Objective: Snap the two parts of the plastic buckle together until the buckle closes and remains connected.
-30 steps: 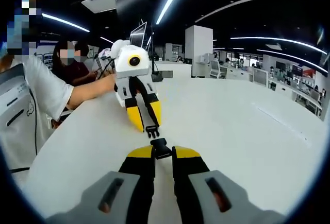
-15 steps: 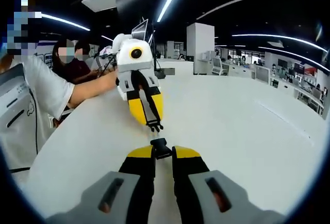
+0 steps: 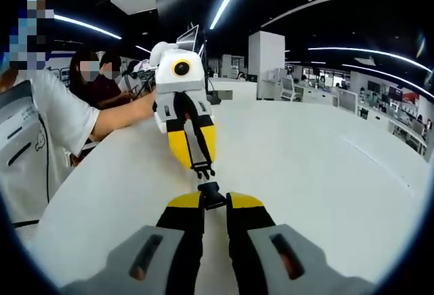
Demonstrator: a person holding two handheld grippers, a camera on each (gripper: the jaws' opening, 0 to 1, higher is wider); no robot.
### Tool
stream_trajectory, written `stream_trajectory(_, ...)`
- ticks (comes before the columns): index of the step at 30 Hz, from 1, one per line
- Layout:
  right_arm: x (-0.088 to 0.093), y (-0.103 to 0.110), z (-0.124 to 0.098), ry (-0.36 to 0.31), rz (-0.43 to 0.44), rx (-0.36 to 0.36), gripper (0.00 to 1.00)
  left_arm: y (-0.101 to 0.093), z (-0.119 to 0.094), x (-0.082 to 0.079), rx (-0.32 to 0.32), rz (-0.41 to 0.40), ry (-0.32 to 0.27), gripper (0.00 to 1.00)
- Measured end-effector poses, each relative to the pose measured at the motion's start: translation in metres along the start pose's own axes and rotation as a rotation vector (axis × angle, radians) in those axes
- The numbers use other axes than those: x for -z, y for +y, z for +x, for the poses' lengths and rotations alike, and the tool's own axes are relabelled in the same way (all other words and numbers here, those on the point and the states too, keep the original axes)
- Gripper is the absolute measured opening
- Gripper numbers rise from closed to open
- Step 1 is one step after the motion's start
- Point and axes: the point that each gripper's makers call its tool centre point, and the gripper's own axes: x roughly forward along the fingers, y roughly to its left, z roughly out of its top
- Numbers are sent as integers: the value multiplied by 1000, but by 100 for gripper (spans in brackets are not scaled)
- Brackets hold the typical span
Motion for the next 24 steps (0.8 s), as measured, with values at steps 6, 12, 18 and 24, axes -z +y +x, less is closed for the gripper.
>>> stream_trajectory(6,-1,1,1,-1,-3,-2,13,-2,1,0,8,-3,-1,11)
stream_trajectory(12,-2,1,2,-5,1,1,13,-2,2,1,9,-8,6,11)
stream_trajectory(18,-3,2,2,-9,0,0,13,-5,4,2,8,-6,7,11)
stream_trajectory(24,-4,2,3,-7,-4,1,13,-5,4,2,12,-3,10,11)
